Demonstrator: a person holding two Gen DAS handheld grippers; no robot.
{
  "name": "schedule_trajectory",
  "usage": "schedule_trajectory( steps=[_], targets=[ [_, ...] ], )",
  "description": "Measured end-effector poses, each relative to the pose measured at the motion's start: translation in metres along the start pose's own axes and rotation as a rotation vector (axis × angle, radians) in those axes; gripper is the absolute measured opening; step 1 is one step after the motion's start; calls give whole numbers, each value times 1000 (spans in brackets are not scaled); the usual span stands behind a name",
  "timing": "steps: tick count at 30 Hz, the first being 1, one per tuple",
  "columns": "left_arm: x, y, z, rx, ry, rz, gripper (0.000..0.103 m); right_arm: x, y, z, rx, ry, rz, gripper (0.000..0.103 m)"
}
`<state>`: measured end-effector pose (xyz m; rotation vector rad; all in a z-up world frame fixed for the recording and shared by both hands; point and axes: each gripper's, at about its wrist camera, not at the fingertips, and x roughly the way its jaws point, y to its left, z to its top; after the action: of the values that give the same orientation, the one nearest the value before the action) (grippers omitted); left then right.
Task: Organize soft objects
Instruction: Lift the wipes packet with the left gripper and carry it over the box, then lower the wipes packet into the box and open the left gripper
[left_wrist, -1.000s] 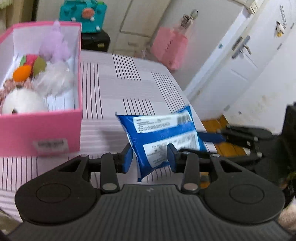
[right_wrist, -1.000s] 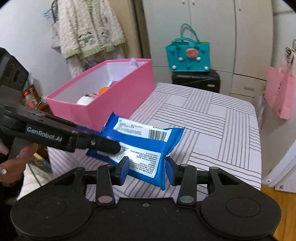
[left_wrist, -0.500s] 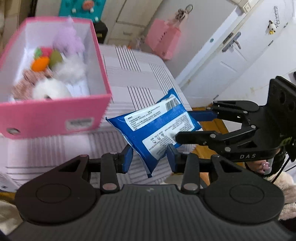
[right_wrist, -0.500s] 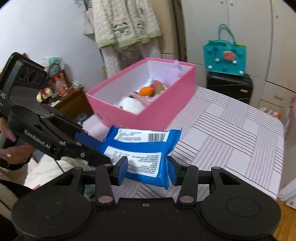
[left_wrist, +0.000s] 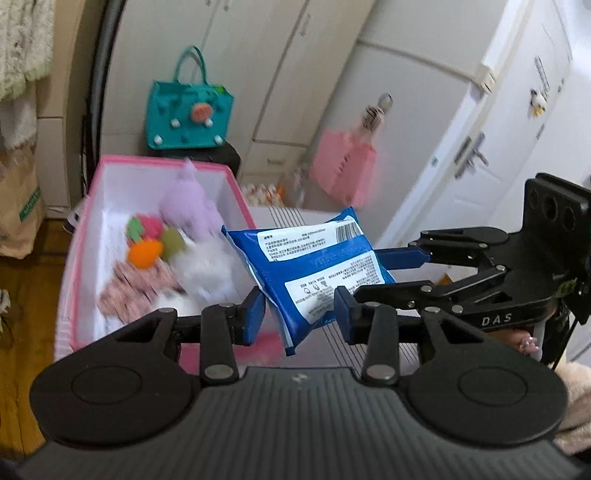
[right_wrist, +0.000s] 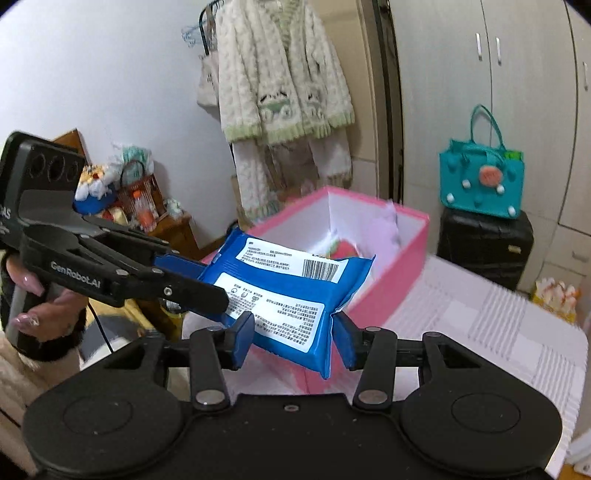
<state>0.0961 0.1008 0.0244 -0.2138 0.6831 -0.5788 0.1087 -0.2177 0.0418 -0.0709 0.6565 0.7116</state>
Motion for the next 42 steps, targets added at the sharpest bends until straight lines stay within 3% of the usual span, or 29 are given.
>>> schedule_trajectory(
  steps=[5,9,14,18,27,33,37,42],
  targets=[
    [12,25,24,-12,-65,54,39,32,-7,31,-44,-57,-35,53],
    [11,44,33,-51,-140,14,39,59,-19,53,-22,-112,-72,54],
    [23,61,40,-49,-186,87,40,84,-30,68,3,-128,-53,49],
    [44,78,48,-47,-150,136,40,109,-32,71,8,-98,-82,41],
    [87,112,51,-81,-33,182,40,154,-43,62,38,-16,-133,41],
    [96,103,50,21,-20,202,40,165,-50,59,60,17,-142,42],
    [97,104,49,-6,-9,192,42,167,-57,58,80,18,-142,43],
    [109,104,48,-9,17,231,43,170,-58,52,84,42,-118,44]
  ],
)
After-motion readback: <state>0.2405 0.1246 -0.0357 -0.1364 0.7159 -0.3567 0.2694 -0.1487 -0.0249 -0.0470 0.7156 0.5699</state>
